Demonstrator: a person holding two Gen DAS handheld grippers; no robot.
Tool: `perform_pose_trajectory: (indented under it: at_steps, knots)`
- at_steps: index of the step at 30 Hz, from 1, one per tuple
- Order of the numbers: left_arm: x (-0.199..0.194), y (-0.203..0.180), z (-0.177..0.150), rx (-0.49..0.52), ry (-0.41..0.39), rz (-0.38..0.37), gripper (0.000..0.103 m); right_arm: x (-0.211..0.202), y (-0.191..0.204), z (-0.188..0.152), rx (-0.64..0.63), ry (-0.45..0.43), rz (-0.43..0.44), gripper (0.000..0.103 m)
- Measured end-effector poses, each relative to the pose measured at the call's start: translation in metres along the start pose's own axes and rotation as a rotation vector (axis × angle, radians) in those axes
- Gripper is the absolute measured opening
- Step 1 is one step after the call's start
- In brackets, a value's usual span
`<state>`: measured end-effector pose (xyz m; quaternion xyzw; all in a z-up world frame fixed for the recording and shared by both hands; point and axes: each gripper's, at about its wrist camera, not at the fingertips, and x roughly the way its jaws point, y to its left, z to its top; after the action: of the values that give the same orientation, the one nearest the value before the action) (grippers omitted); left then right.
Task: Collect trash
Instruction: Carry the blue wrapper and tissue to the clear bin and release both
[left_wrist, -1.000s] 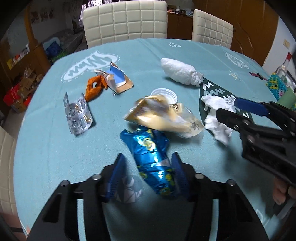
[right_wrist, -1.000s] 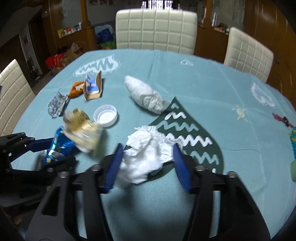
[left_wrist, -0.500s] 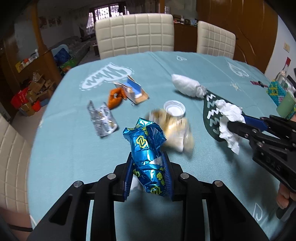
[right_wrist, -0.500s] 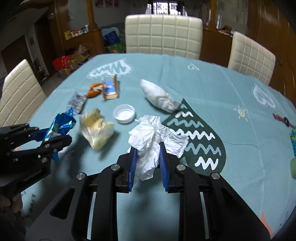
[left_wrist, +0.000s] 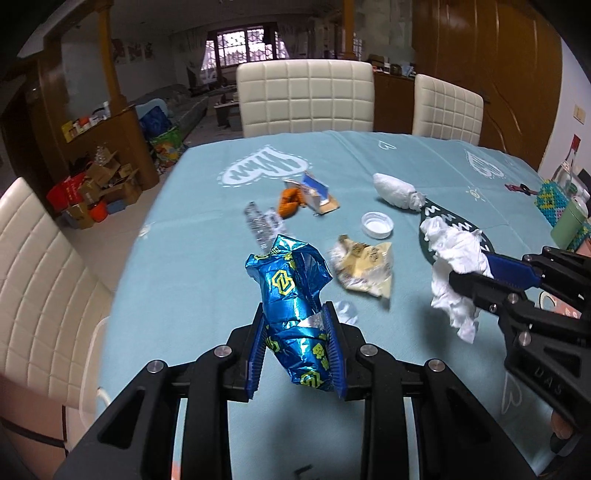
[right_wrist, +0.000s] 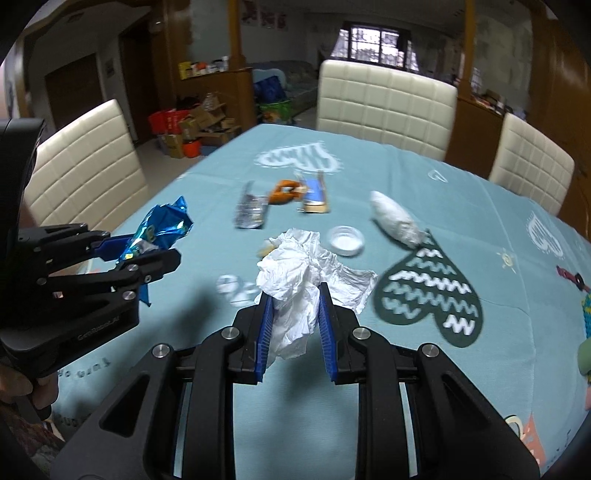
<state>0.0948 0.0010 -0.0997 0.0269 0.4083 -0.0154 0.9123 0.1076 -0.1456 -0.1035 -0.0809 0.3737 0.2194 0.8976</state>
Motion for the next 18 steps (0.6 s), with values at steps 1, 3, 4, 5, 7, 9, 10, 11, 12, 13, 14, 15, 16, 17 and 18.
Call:
perform_pose_trajectory:
  at_steps: [1, 3, 4, 5, 7, 9, 10, 11, 12, 13, 14, 15, 16, 17, 18]
  knots:
    - [-0.003, 0.004, -0.002, -0.007, 0.001, 0.005, 0.029, 0.0, 0.006, 0.0, -0.008, -0.001, 0.01, 0.026]
    - [-0.01, 0.015, -0.009, -0.024, -0.001, 0.023, 0.029, 0.001, 0.023, 0.002, -0.029, 0.0, 0.036, 0.026]
    - [-0.013, 0.021, -0.011, -0.03, -0.004, 0.032, 0.029, 0.001, 0.03, 0.003, -0.039, -0.001, 0.046, 0.026]
    - [-0.017, 0.027, -0.013, -0.04, -0.008, 0.044, 0.029, 0.002, 0.038, 0.005, -0.052, -0.003, 0.058, 0.026]
    - [-0.022, 0.042, -0.018, -0.064, -0.011, 0.066, 0.029, 0.004, 0.053, 0.009, -0.077, -0.008, 0.082, 0.026]
    - [-0.027, 0.057, -0.022, -0.091, -0.011, 0.09, 0.029, 0.007, 0.069, 0.014, -0.103, -0.012, 0.106, 0.026]
    - [-0.029, 0.066, -0.025, -0.107, -0.011, 0.105, 0.029, 0.009, 0.078, 0.017, -0.119, -0.015, 0.122, 0.026]
    - [-0.031, 0.075, -0.028, -0.123, -0.012, 0.118, 0.029, 0.011, 0.087, 0.021, -0.133, -0.017, 0.137, 0.026]
    - [-0.033, 0.082, -0.029, -0.136, -0.012, 0.13, 0.029, 0.014, 0.096, 0.025, -0.148, -0.019, 0.152, 0.026]
    - [-0.035, 0.089, -0.032, -0.149, -0.012, 0.142, 0.029, 0.016, 0.103, 0.028, -0.162, -0.021, 0.164, 0.026]
    - [-0.036, 0.097, -0.034, -0.163, -0.011, 0.153, 0.029, 0.018, 0.111, 0.031, -0.175, -0.023, 0.176, 0.026]
    - [-0.038, 0.108, -0.037, -0.182, -0.01, 0.169, 0.029, 0.021, 0.121, 0.035, -0.194, -0.025, 0.193, 0.026]
    - [-0.04, 0.115, -0.038, -0.196, -0.009, 0.18, 0.029, 0.023, 0.128, 0.037, -0.205, -0.026, 0.204, 0.026]
    - [-0.041, 0.123, -0.041, -0.21, -0.008, 0.191, 0.029, 0.027, 0.138, 0.041, -0.222, -0.027, 0.221, 0.026]
    - [-0.042, 0.132, -0.043, -0.227, -0.006, 0.205, 0.029, 0.029, 0.143, 0.043, -0.232, -0.027, 0.23, 0.026]
